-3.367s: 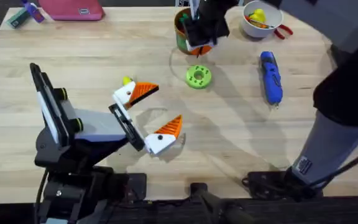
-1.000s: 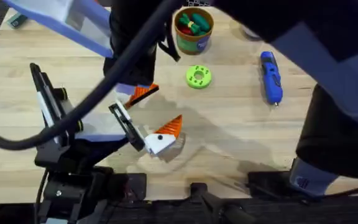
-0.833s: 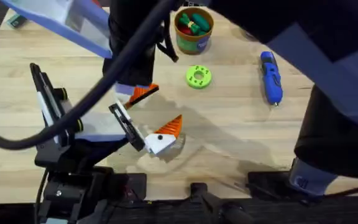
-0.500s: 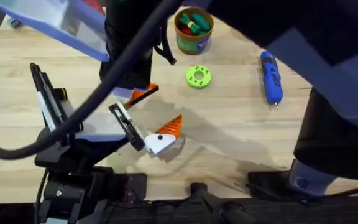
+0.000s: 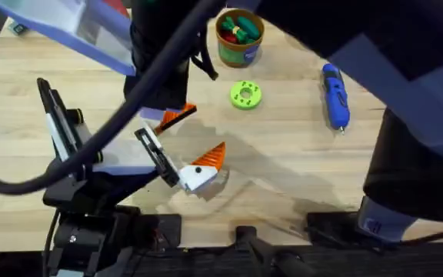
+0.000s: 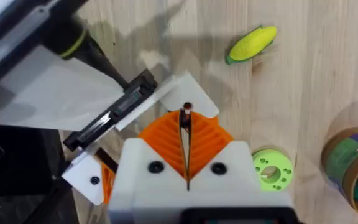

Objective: Pick up the gripper from the table and insert it into the empty holder that is missing its gripper. Then pick up a screw, insert it into the mounting hole, and use the screwdriver to tighten it. Finally, clean up the table by picking up the vegetable and placing it into the bucket.

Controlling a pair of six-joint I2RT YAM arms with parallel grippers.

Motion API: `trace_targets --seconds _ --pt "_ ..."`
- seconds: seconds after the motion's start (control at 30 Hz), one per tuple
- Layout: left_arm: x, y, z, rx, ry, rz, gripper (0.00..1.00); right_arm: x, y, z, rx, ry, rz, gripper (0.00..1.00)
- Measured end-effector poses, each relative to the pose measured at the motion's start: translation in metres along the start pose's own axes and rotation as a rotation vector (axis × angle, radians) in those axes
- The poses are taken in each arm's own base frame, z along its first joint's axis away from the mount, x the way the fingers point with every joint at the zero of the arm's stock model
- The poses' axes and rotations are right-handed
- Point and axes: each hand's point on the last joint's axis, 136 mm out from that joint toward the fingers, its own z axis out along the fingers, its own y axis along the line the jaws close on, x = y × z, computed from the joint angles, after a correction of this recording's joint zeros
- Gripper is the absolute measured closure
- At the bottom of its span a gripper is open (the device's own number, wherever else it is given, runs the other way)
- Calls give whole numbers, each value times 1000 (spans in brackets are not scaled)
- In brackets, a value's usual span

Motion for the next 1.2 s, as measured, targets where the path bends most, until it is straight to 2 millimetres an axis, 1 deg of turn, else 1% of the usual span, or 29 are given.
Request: trace_targets --seconds 0.53,0.87,1.2 --pt "0 0 0 0 0 0 15 1 -3 0 15 7 7 996" --pt "0 0 0 0 0 0 15 2 -3 7 8 20 9 996" --pt "0 0 0 0 0 0 15 1 -4 8 8 20 9 996"
